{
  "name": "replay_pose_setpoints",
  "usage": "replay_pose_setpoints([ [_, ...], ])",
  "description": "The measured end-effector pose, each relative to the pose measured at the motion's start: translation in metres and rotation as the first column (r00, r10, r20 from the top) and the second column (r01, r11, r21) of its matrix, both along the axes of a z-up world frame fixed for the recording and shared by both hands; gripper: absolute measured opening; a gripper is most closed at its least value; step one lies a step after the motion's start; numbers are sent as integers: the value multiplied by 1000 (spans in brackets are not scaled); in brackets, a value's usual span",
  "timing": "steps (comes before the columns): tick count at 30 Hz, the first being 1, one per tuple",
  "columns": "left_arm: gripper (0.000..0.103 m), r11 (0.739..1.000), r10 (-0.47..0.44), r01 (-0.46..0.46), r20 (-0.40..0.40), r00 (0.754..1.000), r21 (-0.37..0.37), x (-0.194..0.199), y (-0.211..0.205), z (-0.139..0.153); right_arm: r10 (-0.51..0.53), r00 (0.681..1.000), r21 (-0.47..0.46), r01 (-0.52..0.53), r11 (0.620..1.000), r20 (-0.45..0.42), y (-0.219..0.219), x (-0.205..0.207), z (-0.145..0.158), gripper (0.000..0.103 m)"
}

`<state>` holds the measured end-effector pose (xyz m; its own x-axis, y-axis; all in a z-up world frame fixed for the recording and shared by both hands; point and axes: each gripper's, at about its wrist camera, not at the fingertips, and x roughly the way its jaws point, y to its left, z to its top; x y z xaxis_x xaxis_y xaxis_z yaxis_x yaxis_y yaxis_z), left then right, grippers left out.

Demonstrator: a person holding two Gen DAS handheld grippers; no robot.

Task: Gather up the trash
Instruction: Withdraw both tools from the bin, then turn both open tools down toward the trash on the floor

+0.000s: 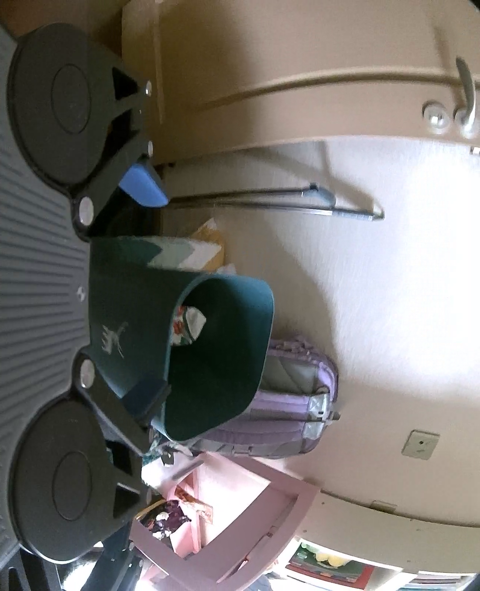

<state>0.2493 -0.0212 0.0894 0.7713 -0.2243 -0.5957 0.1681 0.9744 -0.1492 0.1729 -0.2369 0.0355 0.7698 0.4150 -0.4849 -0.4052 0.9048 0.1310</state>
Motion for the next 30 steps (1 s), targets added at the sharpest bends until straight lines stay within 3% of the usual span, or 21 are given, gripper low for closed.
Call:
replay_pose_setpoints([
  [6,102,1000,17,-17,33,999,5,-33,47,-23,75,996,-20,-76,997,-52,24,-15,-36,60],
  [11,102,998,36,-36,-2,999,45,-51,89,-68,156,977,-48,-164,985,-148,47,-17,-93,60],
  [20,102,990,115,-105,-120,986,90,-52,154,-180,233,919,-73,-269,960,-318,84,-11,-212,60],
  [23,102,986,143,-123,-189,971,116,-41,168,-226,205,901,-103,-263,959,-383,93,-5,-258,60],
  [30,102,988,89,-46,-302,949,147,-18,175,-334,81,853,-126,-169,978,-516,90,22,-357,60],
])
